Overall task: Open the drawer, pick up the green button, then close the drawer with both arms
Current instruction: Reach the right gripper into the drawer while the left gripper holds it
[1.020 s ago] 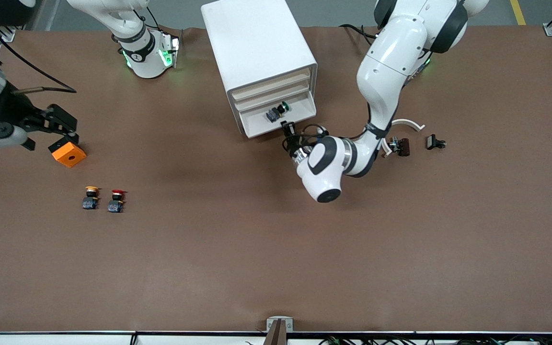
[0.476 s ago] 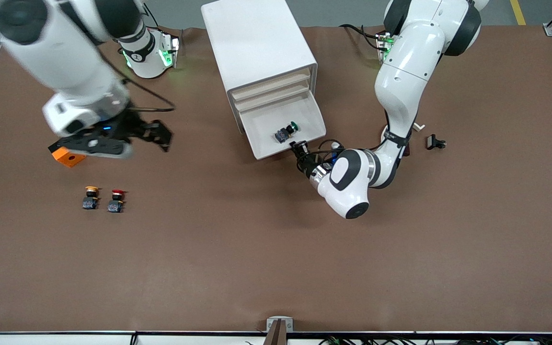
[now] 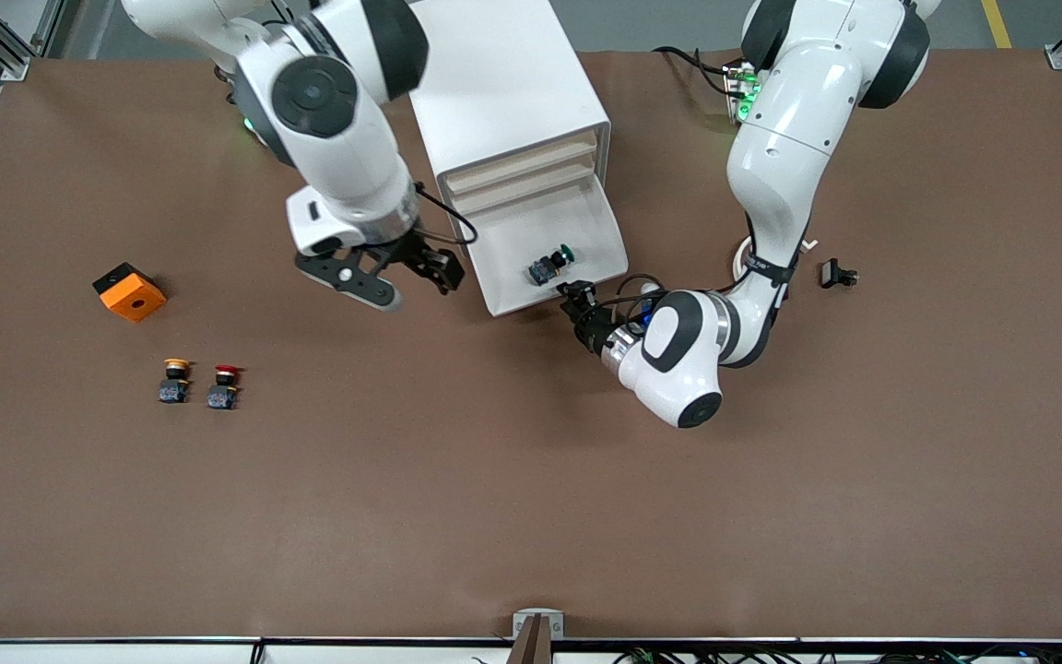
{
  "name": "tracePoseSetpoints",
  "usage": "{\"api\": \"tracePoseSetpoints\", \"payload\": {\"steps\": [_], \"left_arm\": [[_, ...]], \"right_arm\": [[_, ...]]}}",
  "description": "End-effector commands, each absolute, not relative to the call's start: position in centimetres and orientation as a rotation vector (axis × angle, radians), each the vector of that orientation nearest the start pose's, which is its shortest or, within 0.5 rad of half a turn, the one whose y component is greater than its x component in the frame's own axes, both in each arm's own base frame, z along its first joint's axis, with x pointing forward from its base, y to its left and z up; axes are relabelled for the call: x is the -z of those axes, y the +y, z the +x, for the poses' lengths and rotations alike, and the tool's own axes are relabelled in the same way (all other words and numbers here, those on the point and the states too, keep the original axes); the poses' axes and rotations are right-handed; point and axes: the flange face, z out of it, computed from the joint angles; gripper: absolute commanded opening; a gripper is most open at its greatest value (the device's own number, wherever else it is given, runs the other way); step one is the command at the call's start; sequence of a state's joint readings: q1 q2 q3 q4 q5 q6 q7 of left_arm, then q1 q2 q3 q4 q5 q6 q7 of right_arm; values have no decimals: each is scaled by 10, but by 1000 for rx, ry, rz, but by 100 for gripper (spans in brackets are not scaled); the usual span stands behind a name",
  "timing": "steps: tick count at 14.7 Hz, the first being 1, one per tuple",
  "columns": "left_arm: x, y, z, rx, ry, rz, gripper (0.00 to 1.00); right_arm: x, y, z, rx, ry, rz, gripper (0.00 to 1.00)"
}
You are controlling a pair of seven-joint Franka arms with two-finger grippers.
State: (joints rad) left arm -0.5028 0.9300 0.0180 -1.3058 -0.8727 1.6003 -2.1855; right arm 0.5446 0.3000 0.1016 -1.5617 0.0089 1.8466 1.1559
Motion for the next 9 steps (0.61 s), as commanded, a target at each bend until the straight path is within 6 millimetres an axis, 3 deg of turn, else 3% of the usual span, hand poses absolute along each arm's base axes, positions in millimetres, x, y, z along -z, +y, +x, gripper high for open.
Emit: {"api": "tracePoseSetpoints", "payload": {"steps": [1, 5, 7, 9], "left_arm": [[-189, -388, 586, 1564, 2614, 1650, 100], [-209, -371, 612, 1467, 2539, 1687, 100], [-216, -365, 625, 1361, 2405, 1760, 100], [-236, -361, 639, 1239, 2209, 1850, 100]], "right_arm": [[-438, 424, 519, -73, 1017, -2984, 100], [-398, 463, 503, -82, 1281, -2885, 100], [-383, 474, 500, -94, 1363, -2847, 100], [-371, 484, 494, -109, 1391, -2832, 100]]}}
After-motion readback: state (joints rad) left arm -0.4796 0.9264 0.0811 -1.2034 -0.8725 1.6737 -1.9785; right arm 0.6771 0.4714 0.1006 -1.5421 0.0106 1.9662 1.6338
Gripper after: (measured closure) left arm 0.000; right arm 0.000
